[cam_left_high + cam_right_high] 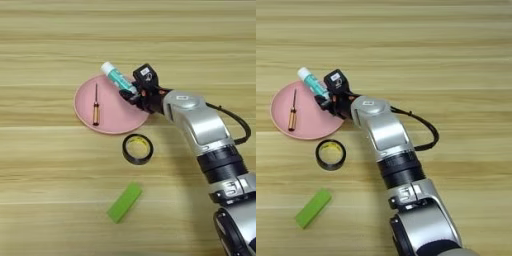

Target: Move the objects on the table

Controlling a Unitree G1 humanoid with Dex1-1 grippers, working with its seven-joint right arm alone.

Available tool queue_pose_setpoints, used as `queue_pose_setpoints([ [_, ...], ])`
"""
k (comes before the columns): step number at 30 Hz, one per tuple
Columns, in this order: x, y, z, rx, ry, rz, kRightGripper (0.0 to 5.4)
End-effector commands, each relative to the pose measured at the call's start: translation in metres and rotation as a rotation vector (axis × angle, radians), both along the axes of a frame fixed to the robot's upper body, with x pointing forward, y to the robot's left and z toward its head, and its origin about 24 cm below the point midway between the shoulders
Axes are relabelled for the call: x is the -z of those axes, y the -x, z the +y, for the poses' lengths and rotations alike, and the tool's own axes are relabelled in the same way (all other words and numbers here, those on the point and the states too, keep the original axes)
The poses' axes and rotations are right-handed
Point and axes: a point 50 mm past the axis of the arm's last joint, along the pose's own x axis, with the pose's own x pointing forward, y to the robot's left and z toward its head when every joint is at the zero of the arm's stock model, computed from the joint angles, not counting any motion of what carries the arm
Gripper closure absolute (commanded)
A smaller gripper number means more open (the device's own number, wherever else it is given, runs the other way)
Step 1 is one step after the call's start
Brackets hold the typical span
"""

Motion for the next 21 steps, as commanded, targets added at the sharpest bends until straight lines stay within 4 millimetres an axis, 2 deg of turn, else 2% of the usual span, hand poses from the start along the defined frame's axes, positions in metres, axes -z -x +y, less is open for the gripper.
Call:
queue_pose_setpoints([
  [1, -0.035, -0.008, 0.003, -0.012, -0.024, -0.138, 3.74],
  [21, -0.048, 0.006, 0.007, -0.099, -0.066, -0.186, 3.74],
])
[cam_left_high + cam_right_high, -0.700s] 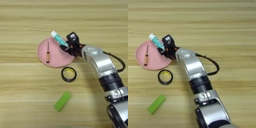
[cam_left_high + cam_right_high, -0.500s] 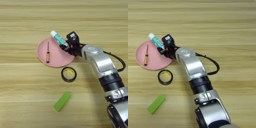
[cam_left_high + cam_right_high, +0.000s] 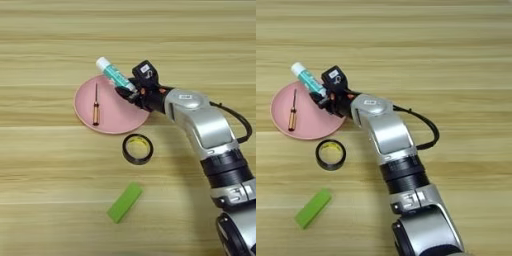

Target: Move the objects on the table

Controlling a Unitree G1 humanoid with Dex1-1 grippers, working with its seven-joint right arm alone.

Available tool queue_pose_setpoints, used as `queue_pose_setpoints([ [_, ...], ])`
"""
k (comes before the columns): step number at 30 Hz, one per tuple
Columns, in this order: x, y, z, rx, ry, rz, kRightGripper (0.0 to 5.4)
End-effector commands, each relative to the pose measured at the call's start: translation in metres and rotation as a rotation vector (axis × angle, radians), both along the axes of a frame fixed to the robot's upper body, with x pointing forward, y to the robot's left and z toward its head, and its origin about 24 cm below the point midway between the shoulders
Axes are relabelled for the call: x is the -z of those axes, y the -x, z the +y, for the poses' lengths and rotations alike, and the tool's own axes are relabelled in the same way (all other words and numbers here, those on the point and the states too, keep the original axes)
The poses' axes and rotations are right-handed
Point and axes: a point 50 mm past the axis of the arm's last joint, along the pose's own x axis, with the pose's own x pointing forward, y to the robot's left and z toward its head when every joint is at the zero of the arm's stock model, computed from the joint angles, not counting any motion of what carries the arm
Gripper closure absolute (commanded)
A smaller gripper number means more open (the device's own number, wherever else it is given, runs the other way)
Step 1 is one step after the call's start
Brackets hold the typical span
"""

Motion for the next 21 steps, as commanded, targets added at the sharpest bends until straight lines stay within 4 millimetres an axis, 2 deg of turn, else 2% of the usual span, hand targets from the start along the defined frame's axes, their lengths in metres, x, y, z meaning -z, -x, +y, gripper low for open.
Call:
queue_pose_setpoints([
  [1, -0.0341, -0.004, 0.0033, -0.03, -0.02, -0.143, 3.74],
  [21, -0.0388, 0.0057, 0.0059, -0.092, -0.036, -0.17, 3.74],
])
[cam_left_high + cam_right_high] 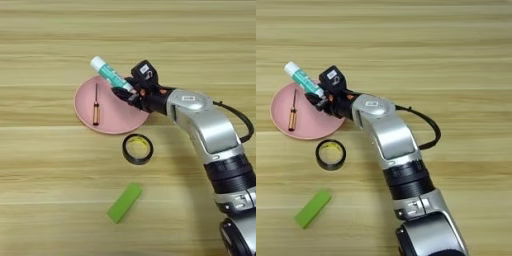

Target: Move the objects on the table

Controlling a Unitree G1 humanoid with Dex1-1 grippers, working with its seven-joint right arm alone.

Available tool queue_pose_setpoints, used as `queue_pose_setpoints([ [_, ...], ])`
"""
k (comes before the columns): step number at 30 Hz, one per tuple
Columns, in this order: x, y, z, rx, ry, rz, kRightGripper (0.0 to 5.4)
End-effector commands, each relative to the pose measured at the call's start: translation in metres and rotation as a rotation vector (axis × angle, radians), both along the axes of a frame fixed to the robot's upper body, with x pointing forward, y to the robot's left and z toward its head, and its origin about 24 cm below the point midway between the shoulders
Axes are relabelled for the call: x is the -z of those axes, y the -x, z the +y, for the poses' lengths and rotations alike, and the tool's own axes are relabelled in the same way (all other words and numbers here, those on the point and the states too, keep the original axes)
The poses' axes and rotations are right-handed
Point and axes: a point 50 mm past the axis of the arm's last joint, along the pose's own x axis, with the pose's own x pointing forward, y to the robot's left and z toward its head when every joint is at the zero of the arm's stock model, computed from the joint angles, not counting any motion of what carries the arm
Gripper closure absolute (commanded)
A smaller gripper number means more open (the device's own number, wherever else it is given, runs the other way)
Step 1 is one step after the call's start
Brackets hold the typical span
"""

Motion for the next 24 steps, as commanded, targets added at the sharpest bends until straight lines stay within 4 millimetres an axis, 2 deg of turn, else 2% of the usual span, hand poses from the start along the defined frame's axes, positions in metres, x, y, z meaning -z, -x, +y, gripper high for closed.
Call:
queue_pose_setpoints([
  [1, -0.032, -0.003, 0.004, -0.029, -0.028, -0.143, 3.74],
  [24, -0.033, 0.013, 0.008, -0.12, -0.046, -0.138, 3.74],
])
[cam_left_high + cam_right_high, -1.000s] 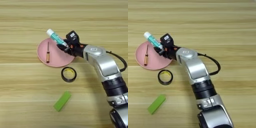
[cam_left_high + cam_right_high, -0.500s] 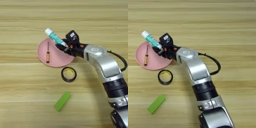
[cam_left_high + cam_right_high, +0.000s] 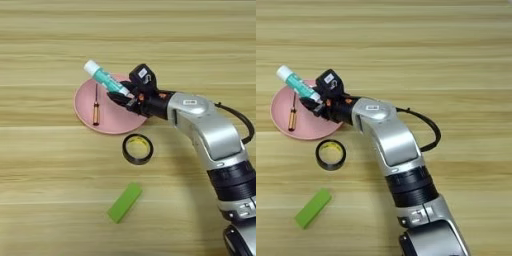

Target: Move the objects on the table

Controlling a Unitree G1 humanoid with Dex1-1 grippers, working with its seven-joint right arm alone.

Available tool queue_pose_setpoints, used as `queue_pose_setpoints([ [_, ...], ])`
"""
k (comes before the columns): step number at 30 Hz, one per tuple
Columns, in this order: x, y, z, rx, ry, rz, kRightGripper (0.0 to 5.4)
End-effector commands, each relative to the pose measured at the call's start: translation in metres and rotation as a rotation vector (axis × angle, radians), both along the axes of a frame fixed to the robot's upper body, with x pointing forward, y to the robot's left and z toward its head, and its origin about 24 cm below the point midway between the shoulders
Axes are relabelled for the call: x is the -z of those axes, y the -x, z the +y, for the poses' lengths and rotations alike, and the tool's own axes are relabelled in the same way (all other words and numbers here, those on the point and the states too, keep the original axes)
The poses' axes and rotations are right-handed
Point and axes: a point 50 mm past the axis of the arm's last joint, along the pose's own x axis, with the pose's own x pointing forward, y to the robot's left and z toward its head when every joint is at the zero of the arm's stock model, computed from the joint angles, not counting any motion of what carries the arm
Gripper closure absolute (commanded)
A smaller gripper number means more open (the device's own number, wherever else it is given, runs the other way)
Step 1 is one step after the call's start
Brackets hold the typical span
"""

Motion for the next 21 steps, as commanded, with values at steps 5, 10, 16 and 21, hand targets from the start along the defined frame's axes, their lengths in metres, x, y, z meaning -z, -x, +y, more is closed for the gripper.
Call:
queue_pose_setpoints([
  [5, -0.03, 0.004, 0.004, -0.072, -0.029, -0.143, 3.74],
  [10, -0.03, 0.007, 0.004, -0.098, -0.027, -0.143, 3.74],
  [16, -0.03, 0.012, 0.005, -0.131, -0.025, -0.148, 3.74],
  [21, -0.029, 0.017, 0.006, -0.165, -0.023, -0.152, 3.74],
])
